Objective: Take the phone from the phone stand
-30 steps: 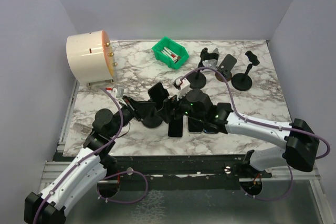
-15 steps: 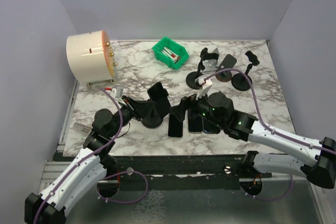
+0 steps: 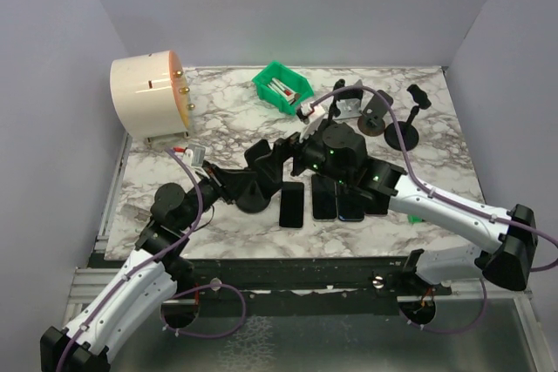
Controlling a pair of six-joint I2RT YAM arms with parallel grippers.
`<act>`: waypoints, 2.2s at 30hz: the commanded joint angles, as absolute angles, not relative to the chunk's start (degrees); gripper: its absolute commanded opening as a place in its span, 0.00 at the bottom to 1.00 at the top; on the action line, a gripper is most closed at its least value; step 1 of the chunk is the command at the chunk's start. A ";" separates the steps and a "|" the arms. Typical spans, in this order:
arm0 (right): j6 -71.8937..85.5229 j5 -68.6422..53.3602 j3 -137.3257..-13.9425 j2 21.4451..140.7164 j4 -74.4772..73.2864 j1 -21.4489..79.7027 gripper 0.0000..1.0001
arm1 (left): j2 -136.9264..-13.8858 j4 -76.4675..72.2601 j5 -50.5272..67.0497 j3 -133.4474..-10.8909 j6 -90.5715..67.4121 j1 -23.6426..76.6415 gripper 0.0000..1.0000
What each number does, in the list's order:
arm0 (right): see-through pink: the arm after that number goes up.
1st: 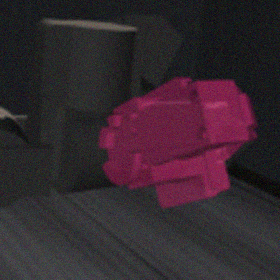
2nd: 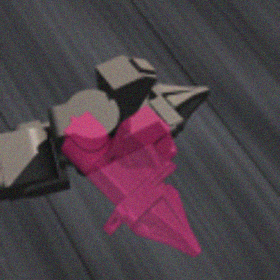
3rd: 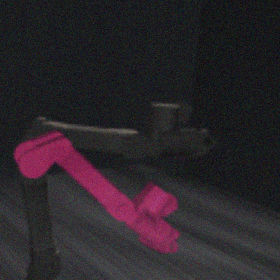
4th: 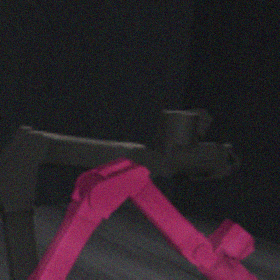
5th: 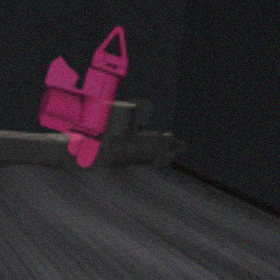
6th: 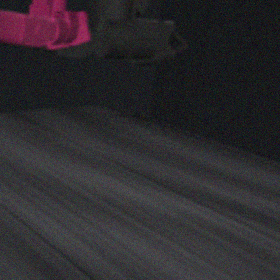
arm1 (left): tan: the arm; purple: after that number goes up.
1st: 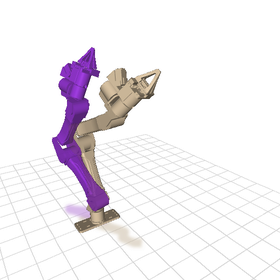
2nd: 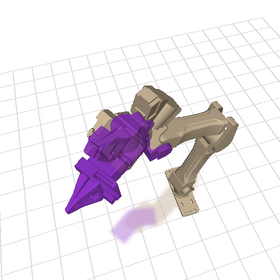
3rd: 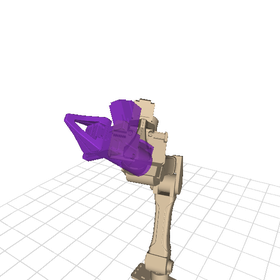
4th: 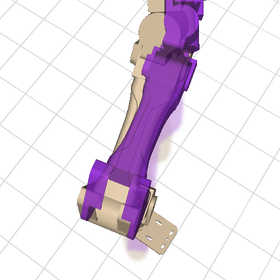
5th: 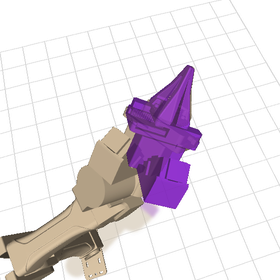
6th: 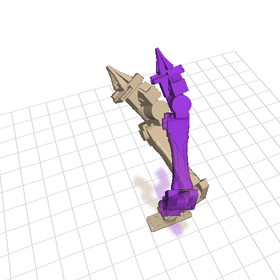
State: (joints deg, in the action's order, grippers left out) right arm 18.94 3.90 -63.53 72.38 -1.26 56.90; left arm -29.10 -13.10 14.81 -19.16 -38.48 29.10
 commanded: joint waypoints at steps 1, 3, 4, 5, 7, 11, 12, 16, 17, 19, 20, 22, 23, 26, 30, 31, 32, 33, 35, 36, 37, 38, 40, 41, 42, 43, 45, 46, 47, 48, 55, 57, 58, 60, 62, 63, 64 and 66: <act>16.80 0.40 -65.92 75.77 -2.42 56.69 1.00 | -27.78 -13.35 16.39 -19.76 -37.53 29.27 0.00; 16.57 0.27 -66.46 76.68 -1.92 56.69 1.00 | -27.75 -13.28 16.52 -19.75 -37.53 29.27 0.00; 16.42 0.26 -66.71 77.12 -1.79 56.69 1.00 | -27.61 -13.27 16.58 -19.77 -37.53 29.27 0.00; 16.17 0.26 -66.97 77.55 -1.84 56.69 1.00 | -27.53 -13.21 16.61 -19.67 -37.53 29.27 0.00; 15.72 -1.15 -67.43 78.43 -2.01 56.69 1.00 | -27.22 -13.03 16.60 -19.66 -37.53 29.27 0.00; 15.15 -1.72 -67.94 79.65 -1.88 56.69 1.00 | -27.12 -13.01 16.48 -19.61 -37.53 29.27 0.00; 14.99 -1.79 -68.13 79.90 -1.70 56.69 1.00 | -27.09 -13.01 16.47 -19.65 -37.53 29.27 0.00; 14.97 -0.38 -69.16 81.46 -2.07 56.69 1.00 | -27.05 -13.03 16.49 -19.59 -37.53 29.27 0.00; 15.02 -0.34 -69.47 81.86 -2.23 56.69 1.00 | -26.99 -13.01 16.51 -19.60 -37.53 29.27 0.00; 15.16 1.22 -69.94 82.51 -2.51 56.69 1.00 | -26.91 -12.92 16.50 -19.56 -37.53 29.26 0.00; 15.20 1.72 -70.04 82.71 -2.57 56.68 1.00 | -26.94 -12.92 16.52 -19.53 -37.53 29.27 0.00; 15.27 2.26 -70.20 83.16 -2.87 56.69 1.00 | -26.89 -12.85 16.51 -19.58 -37.53 29.27 0.00; 15.29 2.26 -70.41 83.38 -3.09 56.69 1.00 | -26.95 -12.83 16.60 -19.60 -37.53 29.27 0.00; 15.29 3.09 -70.88 84.05 -3.96 56.68 0.99 | -26.90 -12.91 16.52 -19.60 -37.53 29.27 0.00; 15.22 4.07 -71.71 84.94 -4.75 56.69 0.98 | -26.88 -13.01 16.49 -19.49 -37.61 29.27 0.00; 15.21 4.12 -71.98 85.17 -4.96 56.69 0.97 | -26.89 -13.01 16.52 -19.50 -37.62 29.27 0.00; 15.16 4.13 -72.31 85.47 -5.10 56.69 0.96 | -26.92 -13.01 16.50 -19.51 -37.62 29.27 0.00; 15.12 4.26 -72.70 85.78 -5.49 56.69 0.95 | -26.94 -13.01 16.47 -19.51 -37.64 29.27 0.00; 15.13 4.24 -73.31 86.31 -6.02 56.69 0.93 | -26.90 -12.93 16.52 -19.51 -37.62 29.27 0.00; 15.12 4.17 -73.50 86.45 -6.04 56.69 0.92 | -26.94 -12.92 16.60 -19.48 -37.62 29.27 0.00; 15.12 4.01 -73.68 86.56 -6.00 56.69 0.91 | -26.87 -12.92 16.59 -19.51 -37.62 29.27 0.00; 15.12 3.87 -73.93 86.69 -6.10 56.69 0.90 | -26.94 -12.92 16.47 -19.51 -37.62 29.27 0.00; 15.20 3.63 -74.53 87.04 -6.76 56.69 0.89 | -26.88 -13.01 16.46 -19.51 -37.62 29.27 0.00; 15.25 3.54 -74.79 87.23 -7.11 56.69 0.89 | -27.00 -13.01 16.50 -19.50 -37.62 29.27 0.00; 15.33 3.56 -74.99 87.34 -7.46 56.69 0.89 | -27.00 -13.01 16.50 -19.51 -37.62 29.27 0.00; 15.48 3.93 -75.19 87.40 -7.95 56.76 0.90 | -27.00 -13.01 16.52 -19.50 -37.61 29.27 0.00; 15.71 4.64 -75.32 87.37 -8.83 56.84 0.91 | -26.99 -13.01 16.49 -19.43 -37.70 29.27 0.00; 15.77 5.06 -75.26 87.29 -9.06 56.93 0.92 | -26.98 -13.01 16.52 -19.43 -37.70 29.27 0.00; 15.86 5.54 -75.24 87.28 -9.30 57.10 0.92 | -26.98 -13.01 16.52 -19.41 -37.71 29.27 0.00; 15.89 5.80 -75.23 87.28 -9.67 57.10 0.92 | -26.97 -13.07 16.50 -19.42 -37.73 29.27 0.00; 16.45 5.45 -75.32 88.18 -10.95 57.22 0.85 | -27.07 -13.35 16.50 -19.30 -37.88 29.27 0.00; 16.89 5.18 -75.41 88.48 -11.03 57.22 0.78 | -26.98 -13.27 16.50 -19.32 -37.88 29.27 0.00; 17.02 4.96 -75.40 88.57 -10.99 57.22 0.74 | -26.98 -13.21 16.42 -19.40 -37.86 29.27 0.00; 17.34 4.83 -75.41 88.63 -10.96 57.22 0.64 | -26.82 -12.95 16.41 -19.38 -37.80 29.27 0.00; 17.69 5.23 -75.34 88.53 -10.98 57.21 0.54 | -26.66 -12.71 16.39 -19.51 -37.71 29.27 0.00; 17.86 5.46 -75.25 88.43 -10.99 57.16 0.48 | -26.62 -12.52 16.42 -19.58 -37.71 29.27 0.00; 18.03 5.72 -75.23 88.30 -11.04 57.21 0.44 | -26.52 -12.42 16.38 -19.60 -37.71 29.27 0.00; 18.30 6.04 -75.16 88.12 -11.33 57.15 0.38 | -26.62 -12.11 16.50 -19.74 -37.71 29.27 0.00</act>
